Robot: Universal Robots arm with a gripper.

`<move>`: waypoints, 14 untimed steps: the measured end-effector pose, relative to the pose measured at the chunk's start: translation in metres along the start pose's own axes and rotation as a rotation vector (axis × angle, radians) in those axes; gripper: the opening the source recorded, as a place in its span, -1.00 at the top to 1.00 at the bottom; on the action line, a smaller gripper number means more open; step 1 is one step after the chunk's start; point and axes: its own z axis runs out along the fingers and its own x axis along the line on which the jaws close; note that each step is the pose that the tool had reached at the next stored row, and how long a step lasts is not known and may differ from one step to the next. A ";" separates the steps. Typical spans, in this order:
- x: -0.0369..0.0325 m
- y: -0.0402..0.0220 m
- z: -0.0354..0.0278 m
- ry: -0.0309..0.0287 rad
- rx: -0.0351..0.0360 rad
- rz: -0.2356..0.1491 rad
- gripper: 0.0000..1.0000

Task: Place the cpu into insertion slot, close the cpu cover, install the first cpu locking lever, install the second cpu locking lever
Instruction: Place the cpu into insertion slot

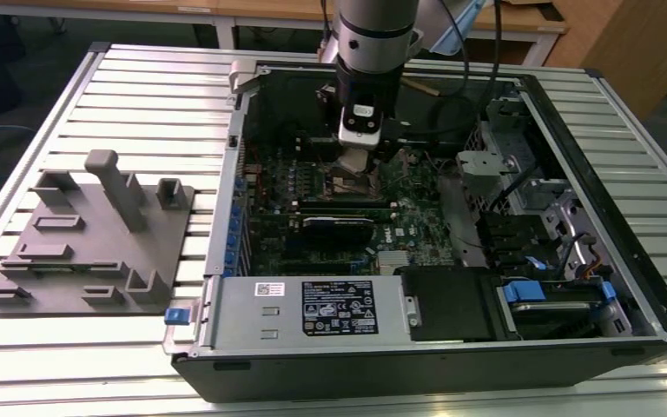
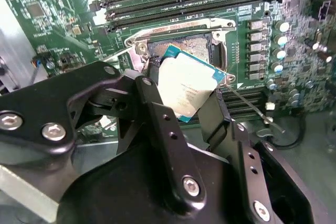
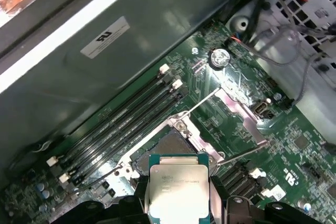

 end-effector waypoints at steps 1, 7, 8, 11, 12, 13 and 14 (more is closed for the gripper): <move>0.0000 0.0000 0.0000 -0.0001 0.0001 0.000 -0.07; 0.0001 0.0000 0.0000 -0.0006 -0.0001 0.006 -0.07; 0.0001 0.0000 0.0000 -0.0014 -0.0002 0.015 -0.07; 0.0001 0.0000 0.0003 -0.0046 -0.0006 0.053 -0.07; 0.0001 -0.0001 0.0004 -0.0060 -0.0010 0.069 -0.07; 0.0001 -0.0001 0.0006 -0.0074 -0.0014 0.087 -0.07; 0.0001 -0.0001 0.0007 -0.0088 -0.0016 0.104 -0.07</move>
